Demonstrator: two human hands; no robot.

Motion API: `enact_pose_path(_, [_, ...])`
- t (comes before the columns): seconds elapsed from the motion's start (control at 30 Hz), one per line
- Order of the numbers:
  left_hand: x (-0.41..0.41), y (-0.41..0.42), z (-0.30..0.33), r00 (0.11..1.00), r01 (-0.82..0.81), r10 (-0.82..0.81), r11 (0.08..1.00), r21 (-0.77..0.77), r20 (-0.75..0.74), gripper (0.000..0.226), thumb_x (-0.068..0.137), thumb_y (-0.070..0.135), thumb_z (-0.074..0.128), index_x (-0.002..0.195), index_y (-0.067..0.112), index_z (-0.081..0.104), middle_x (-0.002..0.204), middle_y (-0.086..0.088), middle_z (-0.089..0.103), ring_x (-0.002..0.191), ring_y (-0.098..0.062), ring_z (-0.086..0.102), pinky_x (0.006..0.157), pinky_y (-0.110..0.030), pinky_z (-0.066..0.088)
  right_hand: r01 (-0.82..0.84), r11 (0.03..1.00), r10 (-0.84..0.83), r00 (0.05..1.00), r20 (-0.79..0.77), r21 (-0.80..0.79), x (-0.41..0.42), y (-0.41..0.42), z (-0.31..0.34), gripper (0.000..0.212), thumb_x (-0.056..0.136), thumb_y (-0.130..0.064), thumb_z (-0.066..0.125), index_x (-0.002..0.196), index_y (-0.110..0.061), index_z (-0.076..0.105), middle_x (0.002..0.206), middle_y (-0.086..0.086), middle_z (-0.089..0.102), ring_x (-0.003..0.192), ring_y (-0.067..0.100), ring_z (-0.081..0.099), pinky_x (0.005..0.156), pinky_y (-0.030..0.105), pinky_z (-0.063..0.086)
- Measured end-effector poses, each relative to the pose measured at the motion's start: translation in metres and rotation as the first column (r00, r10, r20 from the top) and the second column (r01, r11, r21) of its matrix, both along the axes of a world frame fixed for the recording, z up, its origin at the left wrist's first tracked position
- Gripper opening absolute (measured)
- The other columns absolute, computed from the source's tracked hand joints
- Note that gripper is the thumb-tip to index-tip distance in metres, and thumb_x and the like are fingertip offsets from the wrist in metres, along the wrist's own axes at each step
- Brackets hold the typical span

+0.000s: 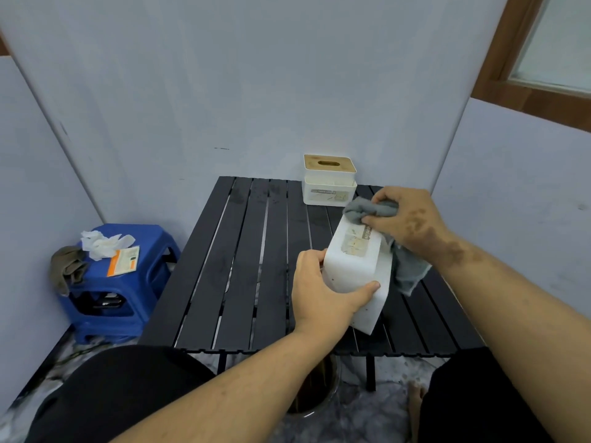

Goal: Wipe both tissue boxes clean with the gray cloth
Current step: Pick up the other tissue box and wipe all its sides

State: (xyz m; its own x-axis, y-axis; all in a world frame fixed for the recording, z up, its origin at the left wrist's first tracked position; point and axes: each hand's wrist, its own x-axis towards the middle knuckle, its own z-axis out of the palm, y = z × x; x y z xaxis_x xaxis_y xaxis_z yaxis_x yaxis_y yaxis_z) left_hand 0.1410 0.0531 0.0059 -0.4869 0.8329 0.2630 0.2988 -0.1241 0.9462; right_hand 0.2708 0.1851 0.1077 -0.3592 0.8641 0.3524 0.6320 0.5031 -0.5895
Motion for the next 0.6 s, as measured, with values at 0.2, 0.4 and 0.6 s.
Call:
enact_pose_path(0.2, [-0.001,0.001,-0.001,1.000,-0.004,0.004,1.000,0.002,0.005,0.066,0.052,0.051,0.095,0.096,0.042,0.047,0.105,0.018,0.056,0.097,0.000,0.058,0.081,-0.034,0.056,0.085,0.995,-0.088,0.994,0.072,0.048,-0.013,0.000,-0.010,0.023,0.078,-0.030,0.080,0.095,-0.023,0.067,0.090,-0.001,0.066,0.089,0.020,0.063,0.078,0.030,0.052])
enact_pose_path(0.4, [-0.001,0.002,-0.002,0.998,0.033,-0.034,0.999,0.015,0.054,0.070,0.052,0.057,0.097,0.099,0.032,0.052,0.101,0.011,0.058,0.093,-0.007,0.058,0.076,-0.032,0.055,-0.131,0.986,0.118,0.986,0.118,0.105,-0.017,-0.068,-0.008,0.023,0.071,-0.030,0.085,0.084,-0.034,0.067,0.081,-0.005,0.058,0.077,0.006,0.055,0.067,0.015,0.039])
enact_pose_path(0.6, [-0.003,-0.001,0.000,1.000,0.027,-0.027,1.000,0.006,0.004,0.063,0.056,0.042,0.097,0.097,0.034,0.050,0.104,0.013,0.056,0.095,-0.004,0.058,0.079,-0.033,0.055,-0.045,0.999,0.044,0.999,-0.016,-0.027,-0.019,-0.010,0.000,0.021,0.073,-0.026,0.085,0.086,-0.022,0.069,0.081,-0.011,0.064,0.078,0.007,0.060,0.066,0.017,0.047])
